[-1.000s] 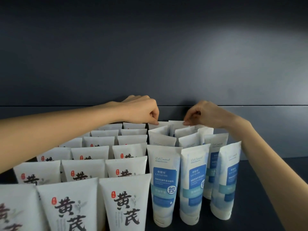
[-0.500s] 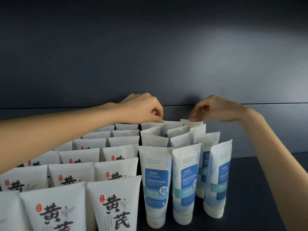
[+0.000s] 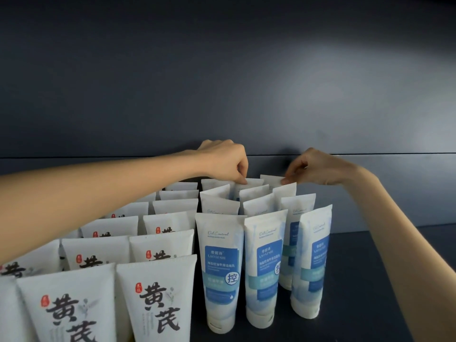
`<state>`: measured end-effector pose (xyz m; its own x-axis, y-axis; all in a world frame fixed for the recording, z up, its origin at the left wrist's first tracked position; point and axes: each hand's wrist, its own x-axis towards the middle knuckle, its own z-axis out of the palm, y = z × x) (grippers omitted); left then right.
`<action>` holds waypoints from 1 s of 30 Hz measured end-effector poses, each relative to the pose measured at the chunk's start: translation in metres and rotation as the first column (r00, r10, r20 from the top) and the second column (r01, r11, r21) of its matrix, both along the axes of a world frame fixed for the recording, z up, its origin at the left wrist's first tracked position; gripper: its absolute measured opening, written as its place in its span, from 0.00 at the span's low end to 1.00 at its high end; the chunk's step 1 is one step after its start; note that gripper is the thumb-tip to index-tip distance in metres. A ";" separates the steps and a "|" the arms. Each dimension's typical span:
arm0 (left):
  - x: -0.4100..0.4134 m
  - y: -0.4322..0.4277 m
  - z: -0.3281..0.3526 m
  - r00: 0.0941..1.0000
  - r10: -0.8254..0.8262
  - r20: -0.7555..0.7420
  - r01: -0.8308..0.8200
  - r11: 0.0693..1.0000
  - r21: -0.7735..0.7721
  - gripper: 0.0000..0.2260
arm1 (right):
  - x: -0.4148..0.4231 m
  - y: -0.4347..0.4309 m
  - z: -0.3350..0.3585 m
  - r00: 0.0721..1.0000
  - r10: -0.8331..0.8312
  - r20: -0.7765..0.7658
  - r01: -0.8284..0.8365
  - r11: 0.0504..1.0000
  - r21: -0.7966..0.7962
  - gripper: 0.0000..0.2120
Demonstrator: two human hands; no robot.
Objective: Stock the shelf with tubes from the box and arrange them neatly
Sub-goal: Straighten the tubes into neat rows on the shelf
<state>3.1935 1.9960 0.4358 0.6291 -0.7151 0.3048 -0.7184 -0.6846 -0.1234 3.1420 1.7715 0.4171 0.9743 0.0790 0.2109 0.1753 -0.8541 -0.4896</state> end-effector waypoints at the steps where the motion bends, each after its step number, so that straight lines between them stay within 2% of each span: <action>1: 0.000 -0.001 0.000 1.000 0.004 -0.013 -0.004 1.000 -0.018 0.07 | 0.001 -0.001 -0.001 1.000 -0.008 0.017 0.008 1.000 0.008 0.08; 5: 0.001 -0.006 -0.007 0.999 -0.012 -0.036 0.008 0.993 -0.119 0.06 | 0.003 -0.004 -0.003 0.997 -0.003 0.071 0.004 1.000 -0.012 0.11; 8: -0.001 -0.010 -0.010 0.998 -0.027 -0.051 0.019 0.988 -0.156 0.06 | 0.003 -0.006 -0.003 0.996 -0.004 0.090 0.005 1.000 -0.015 0.10; 13: -0.001 -0.010 -0.010 0.999 -0.014 -0.050 0.006 0.988 -0.152 0.05 | -0.001 -0.012 -0.001 0.995 -0.022 0.099 0.027 0.998 -0.051 0.08; 22: 0.000 -0.007 -0.009 0.999 -0.027 -0.045 0.021 0.990 -0.137 0.07 | -0.006 -0.005 0.001 0.999 -0.003 0.052 0.002 1.000 0.028 0.06; 30: -0.001 -0.001 -0.007 0.998 -0.038 -0.042 0.034 0.995 -0.099 0.05 | -0.005 -0.011 0.002 1.000 -0.006 -0.024 0.005 0.999 -0.033 0.07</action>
<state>3.1925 1.9952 0.4285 0.6178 -0.7053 0.3476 -0.7459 -0.6656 -0.0248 3.1369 1.7602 0.4190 0.9794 0.0804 0.1852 0.1594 -0.8706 -0.4654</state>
